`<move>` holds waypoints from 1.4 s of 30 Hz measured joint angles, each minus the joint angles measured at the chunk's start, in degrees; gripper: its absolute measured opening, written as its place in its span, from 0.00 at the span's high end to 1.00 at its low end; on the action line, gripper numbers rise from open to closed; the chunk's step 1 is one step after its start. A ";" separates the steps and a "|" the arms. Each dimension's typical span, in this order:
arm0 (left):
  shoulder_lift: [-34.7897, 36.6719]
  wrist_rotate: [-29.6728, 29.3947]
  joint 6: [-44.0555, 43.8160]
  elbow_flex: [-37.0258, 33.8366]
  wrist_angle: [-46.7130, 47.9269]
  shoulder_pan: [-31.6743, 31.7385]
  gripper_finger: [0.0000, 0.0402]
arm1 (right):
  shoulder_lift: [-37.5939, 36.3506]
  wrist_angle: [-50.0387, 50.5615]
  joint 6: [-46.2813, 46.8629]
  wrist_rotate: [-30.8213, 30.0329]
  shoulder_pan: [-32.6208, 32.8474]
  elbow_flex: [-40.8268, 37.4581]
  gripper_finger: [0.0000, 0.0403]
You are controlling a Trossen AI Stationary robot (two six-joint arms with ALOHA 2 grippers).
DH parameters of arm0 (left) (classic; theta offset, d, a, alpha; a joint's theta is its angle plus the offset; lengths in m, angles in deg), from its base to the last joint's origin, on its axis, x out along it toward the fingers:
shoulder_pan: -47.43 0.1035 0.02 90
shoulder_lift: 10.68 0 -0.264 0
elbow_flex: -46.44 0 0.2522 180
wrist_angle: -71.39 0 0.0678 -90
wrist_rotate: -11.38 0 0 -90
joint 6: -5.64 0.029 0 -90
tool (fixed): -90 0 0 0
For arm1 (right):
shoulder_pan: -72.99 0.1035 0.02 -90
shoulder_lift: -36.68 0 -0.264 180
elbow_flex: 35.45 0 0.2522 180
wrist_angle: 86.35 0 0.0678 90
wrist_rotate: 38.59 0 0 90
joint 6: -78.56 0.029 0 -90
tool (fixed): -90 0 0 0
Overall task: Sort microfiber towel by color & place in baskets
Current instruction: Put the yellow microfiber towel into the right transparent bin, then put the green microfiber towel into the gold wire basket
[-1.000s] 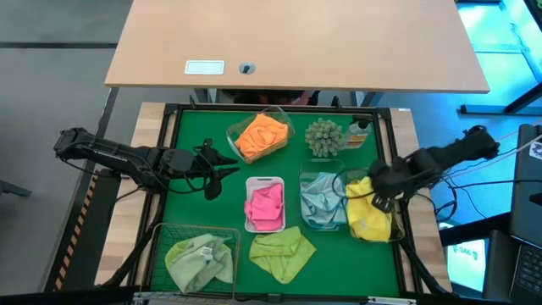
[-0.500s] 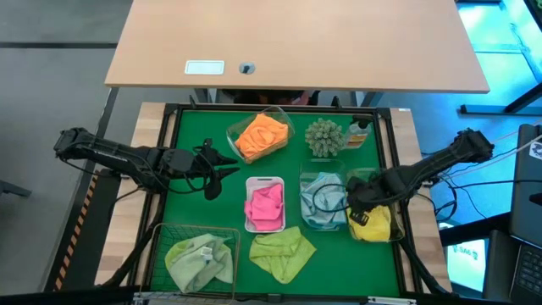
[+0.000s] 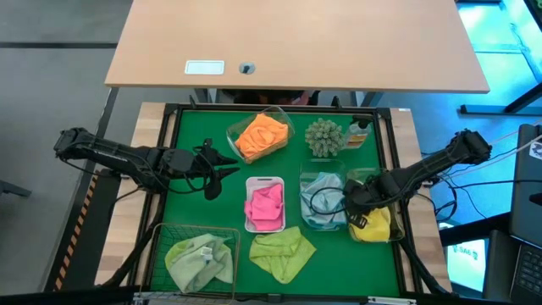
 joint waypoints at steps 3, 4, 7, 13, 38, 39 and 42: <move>0.00 0.00 0.02 0.00 0.00 0.00 0.74 | 0.00 0.01 0.00 0.94 0.00 0.00 0.85; 0.00 0.00 0.02 0.00 0.00 0.00 0.74 | 0.00 0.08 0.00 0.99 0.00 0.00 0.83; 0.00 0.00 0.02 0.00 0.00 0.01 0.74 | 0.00 1.07 0.03 1.03 0.00 0.00 0.74; 0.00 0.00 0.04 0.00 0.00 0.00 0.74 | -0.10 8.77 -1.11 7.28 -0.02 1.08 0.63; 0.00 -0.02 0.07 0.00 0.00 0.01 0.74 | -0.20 8.87 -2.56 -10.70 0.00 31.38 0.61; 0.00 -0.02 0.07 0.00 0.00 -0.01 0.74 | -0.20 6.06 -3.64 -10.96 0.00 31.46 0.61; 0.00 -0.02 0.07 0.00 0.00 0.01 0.74 | 0.12 -1.47 -7.82 -10.72 0.00 31.50 0.61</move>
